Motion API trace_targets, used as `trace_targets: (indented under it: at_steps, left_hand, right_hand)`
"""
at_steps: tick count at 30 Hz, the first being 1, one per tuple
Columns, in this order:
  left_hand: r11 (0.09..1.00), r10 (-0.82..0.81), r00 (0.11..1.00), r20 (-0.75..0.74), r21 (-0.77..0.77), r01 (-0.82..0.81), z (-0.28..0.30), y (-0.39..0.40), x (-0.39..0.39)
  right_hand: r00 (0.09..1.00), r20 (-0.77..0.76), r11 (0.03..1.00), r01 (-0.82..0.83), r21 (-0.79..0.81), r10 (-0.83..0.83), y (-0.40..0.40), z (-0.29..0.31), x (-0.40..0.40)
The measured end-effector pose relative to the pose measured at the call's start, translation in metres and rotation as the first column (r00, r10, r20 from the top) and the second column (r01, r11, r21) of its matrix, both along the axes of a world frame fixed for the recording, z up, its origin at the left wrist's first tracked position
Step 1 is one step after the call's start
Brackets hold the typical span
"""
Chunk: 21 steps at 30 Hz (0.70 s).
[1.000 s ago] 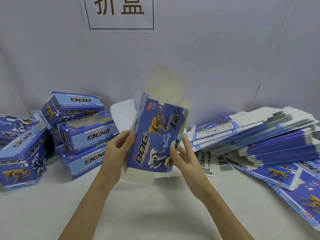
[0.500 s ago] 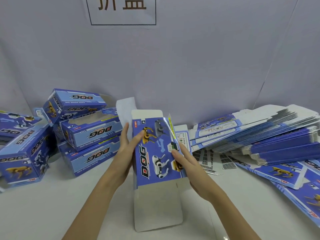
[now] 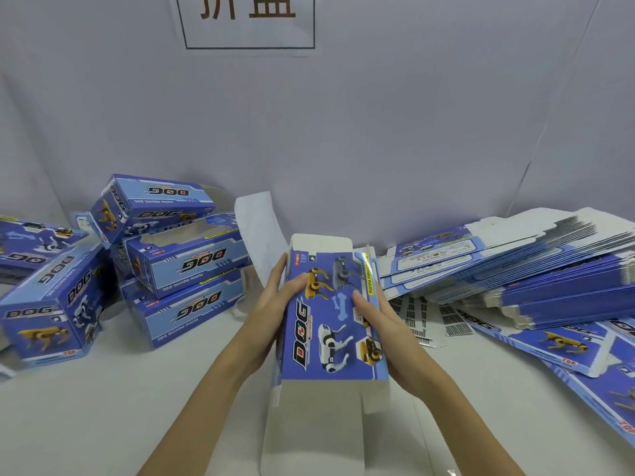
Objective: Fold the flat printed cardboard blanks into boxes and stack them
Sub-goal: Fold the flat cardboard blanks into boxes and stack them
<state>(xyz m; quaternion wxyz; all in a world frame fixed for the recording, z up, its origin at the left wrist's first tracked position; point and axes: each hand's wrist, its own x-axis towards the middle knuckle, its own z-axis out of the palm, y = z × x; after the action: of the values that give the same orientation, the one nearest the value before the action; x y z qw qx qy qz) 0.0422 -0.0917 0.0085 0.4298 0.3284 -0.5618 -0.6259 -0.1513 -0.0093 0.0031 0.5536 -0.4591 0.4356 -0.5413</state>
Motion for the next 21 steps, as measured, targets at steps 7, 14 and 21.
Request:
trace_targets:
  at_steps: [7, 14, 21]
  left_hand:
    - [0.999, 0.002, 1.000, 0.014, -0.048, -0.002, -0.001, -0.001, -0.001]
    - [0.997, -0.029, 0.999, 0.029, 0.072, 0.026, -0.002, 0.000, 0.001]
    - [0.978, -0.091, 0.993, -0.077, 0.180, 0.104, 0.004, -0.002, -0.002]
  right_hand:
    - [0.999, -0.049, 1.000, 0.007, 0.008, -0.006, -0.002, -0.002, -0.001]
    - [0.997, -0.043, 0.998, 0.067, -0.001, -0.067, -0.004, -0.001, 0.006]
    - [0.945, 0.325, 0.991, 0.000, 0.132, -0.043, -0.002, -0.007, 0.014]
